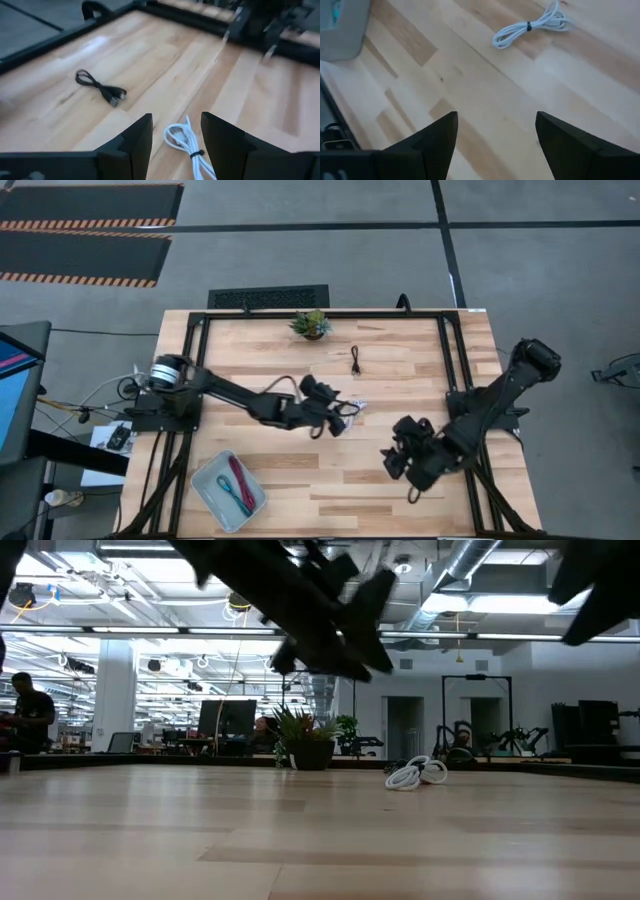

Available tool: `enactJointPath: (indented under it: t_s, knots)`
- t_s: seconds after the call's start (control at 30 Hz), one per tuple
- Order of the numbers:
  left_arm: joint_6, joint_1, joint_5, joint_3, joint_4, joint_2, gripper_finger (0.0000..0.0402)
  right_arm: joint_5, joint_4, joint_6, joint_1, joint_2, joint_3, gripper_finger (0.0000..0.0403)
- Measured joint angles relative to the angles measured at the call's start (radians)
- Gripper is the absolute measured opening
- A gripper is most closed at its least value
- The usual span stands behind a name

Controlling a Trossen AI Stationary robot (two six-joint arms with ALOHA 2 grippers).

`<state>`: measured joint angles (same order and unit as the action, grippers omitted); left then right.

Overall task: Pick and place USB-C Cables
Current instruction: Put the white charger cable into the gray bin

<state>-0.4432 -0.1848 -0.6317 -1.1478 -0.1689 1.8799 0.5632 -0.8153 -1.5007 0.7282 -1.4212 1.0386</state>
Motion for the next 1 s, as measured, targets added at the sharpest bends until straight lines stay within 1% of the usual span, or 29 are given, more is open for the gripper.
enactJointPath:
  t_s: [0.07, 0.17, 0.33, 0.43, 0.5, 0.63, 0.73, 0.8, 0.9, 1.0]
  knots:
    - [0.005, 0.009, 0.009, -0.056, 0.031, 0.065, 0.0159, 0.023, -0.005, -0.043, 0.038, 0.000, 0.000, 0.0289]
    - [0.020, 0.021, 0.064, -0.131, 0.051, 0.158, 0.0169, 0.065, -0.008, -0.098, 0.086, 0.000, 0.000, 0.0289]
    - [0.016, 0.031, 0.150, -0.229, 0.052, 0.290, 0.0213, 0.119, -0.010, -0.148, 0.136, 0.000, 0.000, 0.0289]
    - [0.007, 0.034, 0.158, -0.271, 0.066, 0.346, 0.0243, 0.126, -0.007, -0.158, 0.151, 0.000, 0.000, 0.0289]
    - [-0.030, 0.034, 0.155, -0.291, 0.074, 0.376, 0.0259, 0.126, -0.005, -0.164, 0.157, 0.000, 0.000, 0.0289]
    - [-0.131, 0.034, 0.141, -0.294, 0.138, 0.394, 0.0269, 0.133, -0.002, -0.165, 0.165, 0.000, 0.000, 0.0289]
    - [-0.160, 0.034, 0.142, -0.289, 0.180, 0.390, 0.0254, 0.150, 0.000, -0.164, 0.165, -0.002, 0.000, 0.0289]
    - [-0.159, 0.034, 0.140, -0.288, 0.196, 0.390, 0.0231, 0.156, 0.000, -0.156, 0.165, -0.007, 0.000, 0.0289]
    - [-0.160, 0.030, 0.143, -0.287, 0.214, 0.389, 0.0178, 0.162, 0.003, -0.147, 0.162, -0.007, 0.000, 0.0289]
    - [-0.162, 0.026, 0.145, -0.286, 0.228, 0.389, 0.0112, 0.166, 0.010, -0.144, 0.155, -0.007, 0.000, 0.0289]
